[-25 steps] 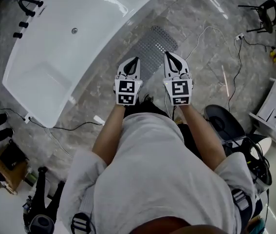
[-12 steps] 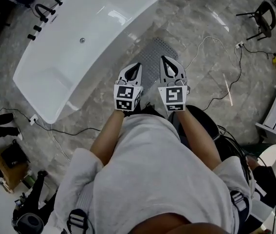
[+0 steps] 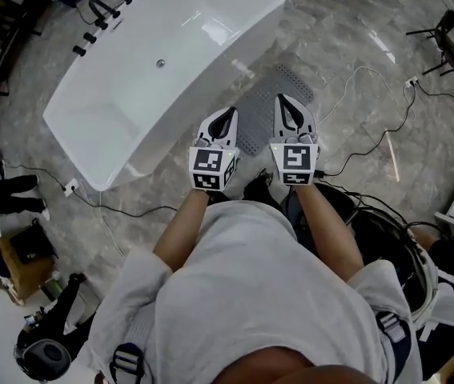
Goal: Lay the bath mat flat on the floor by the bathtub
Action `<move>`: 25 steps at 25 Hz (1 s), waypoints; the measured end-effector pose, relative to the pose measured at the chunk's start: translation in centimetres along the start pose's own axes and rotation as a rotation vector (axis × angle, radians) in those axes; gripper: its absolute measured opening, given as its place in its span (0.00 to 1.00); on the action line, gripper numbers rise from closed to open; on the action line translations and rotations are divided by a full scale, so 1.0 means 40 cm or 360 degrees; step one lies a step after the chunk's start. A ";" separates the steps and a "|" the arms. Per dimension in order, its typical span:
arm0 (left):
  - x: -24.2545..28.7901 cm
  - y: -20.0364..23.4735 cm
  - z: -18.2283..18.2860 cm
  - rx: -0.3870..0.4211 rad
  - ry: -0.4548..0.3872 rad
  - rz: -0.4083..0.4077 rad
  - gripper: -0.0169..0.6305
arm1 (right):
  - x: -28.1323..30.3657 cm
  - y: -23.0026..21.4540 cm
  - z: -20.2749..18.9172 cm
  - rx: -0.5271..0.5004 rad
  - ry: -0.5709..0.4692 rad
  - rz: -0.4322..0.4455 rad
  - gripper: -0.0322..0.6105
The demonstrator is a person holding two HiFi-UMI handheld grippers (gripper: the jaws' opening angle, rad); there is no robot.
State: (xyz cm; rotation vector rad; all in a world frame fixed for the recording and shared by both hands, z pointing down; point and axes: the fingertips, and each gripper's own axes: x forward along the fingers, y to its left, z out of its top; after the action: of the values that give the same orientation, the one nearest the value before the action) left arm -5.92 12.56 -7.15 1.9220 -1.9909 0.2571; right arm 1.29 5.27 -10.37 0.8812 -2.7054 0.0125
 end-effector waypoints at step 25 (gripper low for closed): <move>-0.273 0.213 0.066 0.0059 -0.0155 -0.0606 0.05 | -0.124 0.423 0.185 0.0042 0.0005 -0.0453 0.06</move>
State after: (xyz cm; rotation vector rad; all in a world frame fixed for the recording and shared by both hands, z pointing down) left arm -14.61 22.18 -12.69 2.3249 -1.6386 0.1012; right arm -6.71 21.15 -17.43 1.2637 -2.5569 -0.0106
